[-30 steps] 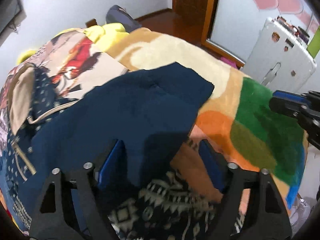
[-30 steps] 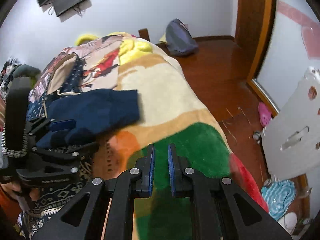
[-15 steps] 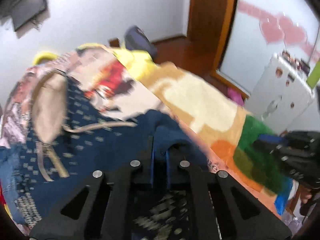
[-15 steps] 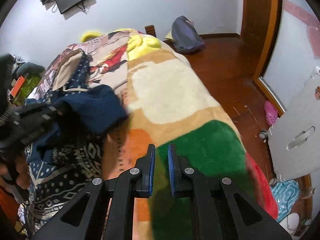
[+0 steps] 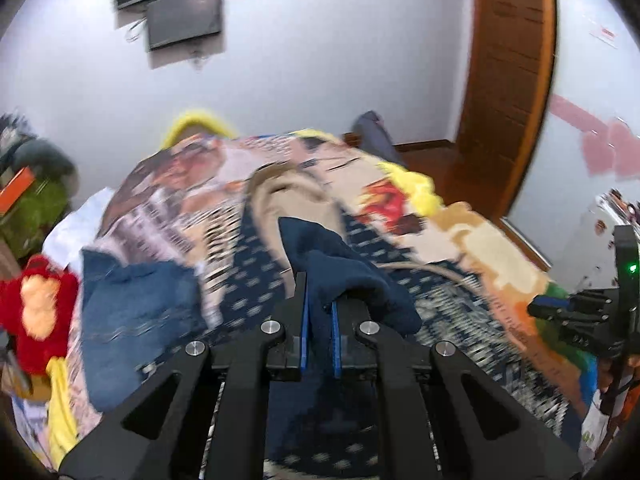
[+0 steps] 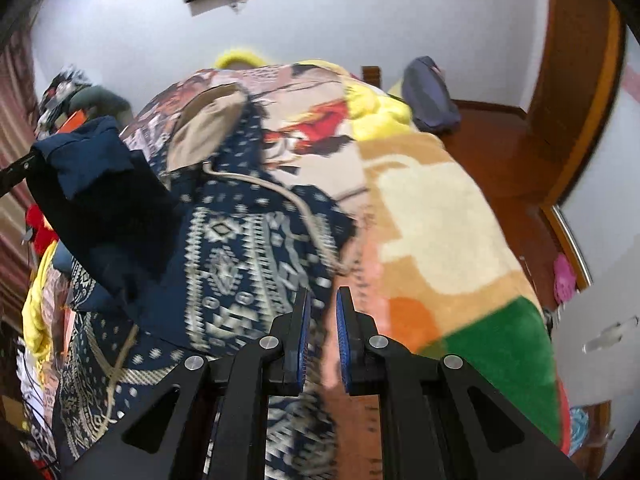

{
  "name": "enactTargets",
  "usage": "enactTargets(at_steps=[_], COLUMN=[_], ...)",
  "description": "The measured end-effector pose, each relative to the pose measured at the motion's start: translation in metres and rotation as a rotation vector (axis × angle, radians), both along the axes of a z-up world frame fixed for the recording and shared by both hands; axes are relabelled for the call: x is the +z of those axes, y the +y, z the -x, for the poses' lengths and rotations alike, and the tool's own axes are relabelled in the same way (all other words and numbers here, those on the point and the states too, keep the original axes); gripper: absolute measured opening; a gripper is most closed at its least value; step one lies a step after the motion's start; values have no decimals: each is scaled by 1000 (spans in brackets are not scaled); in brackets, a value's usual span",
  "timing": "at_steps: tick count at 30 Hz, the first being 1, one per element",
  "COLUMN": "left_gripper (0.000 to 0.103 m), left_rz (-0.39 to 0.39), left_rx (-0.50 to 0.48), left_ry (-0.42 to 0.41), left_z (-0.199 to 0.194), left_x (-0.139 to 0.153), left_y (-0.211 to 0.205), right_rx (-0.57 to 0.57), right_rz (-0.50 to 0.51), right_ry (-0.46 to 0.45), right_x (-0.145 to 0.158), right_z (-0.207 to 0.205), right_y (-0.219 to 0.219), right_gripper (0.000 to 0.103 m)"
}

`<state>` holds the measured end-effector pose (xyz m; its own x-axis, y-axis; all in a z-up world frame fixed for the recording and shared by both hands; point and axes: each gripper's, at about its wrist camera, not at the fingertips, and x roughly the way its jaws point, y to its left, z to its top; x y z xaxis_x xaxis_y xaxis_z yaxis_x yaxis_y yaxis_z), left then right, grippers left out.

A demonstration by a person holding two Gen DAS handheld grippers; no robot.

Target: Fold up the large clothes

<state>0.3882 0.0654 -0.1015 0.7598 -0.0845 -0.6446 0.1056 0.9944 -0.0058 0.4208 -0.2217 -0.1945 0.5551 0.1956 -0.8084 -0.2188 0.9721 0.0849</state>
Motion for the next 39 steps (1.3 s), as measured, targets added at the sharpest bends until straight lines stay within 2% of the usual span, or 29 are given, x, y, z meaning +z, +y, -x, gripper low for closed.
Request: enactTargets(at_steps=[5,9,12,15,19,23,24,26,27,28,29,31,33,35,38,39], left_gripper=[8,8,8,9,22,31,32,36,38,42,45,57,58,59,61,65], left_rz=[61,67,52,62,96,151,157,176,183,187,184,188,230,241,160,138], left_rx=[77,108,144,180,215,256,265,287,291,295,303,323,317,293,242,232], left_ry=[77,148,210,277,337,331,327,325,326,328,328,325,326,341,343,337], left_z=[12,24,33,41,52,65,67,73,75,78,81,85,89,91,94,96], left_x=[-32,-68,-100,-135,-168,-180,-180,-179,-178,-178,-176,-173,-166,-159,-143,-140], left_y=[58,78,91,107,121,132,133,137,139,141,142,146,149,145,128,124], right_rx=[79,152,247,322,399,414,409,349,281,253,247,210,193,182,180,180], right_rz=[29,69,133,240,345,410,420,474,528,531,482,366,315,293,262,257], right_ry=[8,30,58,86,-24,-71,-76,-110,-152,-163,-130,-53,-21,-12,2,6], right_x=[-5,-21,-42,-68,-81,-83,-83,-81,-79,-78,-77,-74,-73,-72,-66,-65], right_z=[-10,-14,-15,-17,-7,-1,-1,-2,-5,-9,-14,-24,-26,-25,-22,-21], right_y=[47,86,116,135,141,141,140,137,131,123,114,97,91,88,85,83], right_gripper=[9,9,9,9,9,10,14,56,94,102,102,102,102,102,102,102])
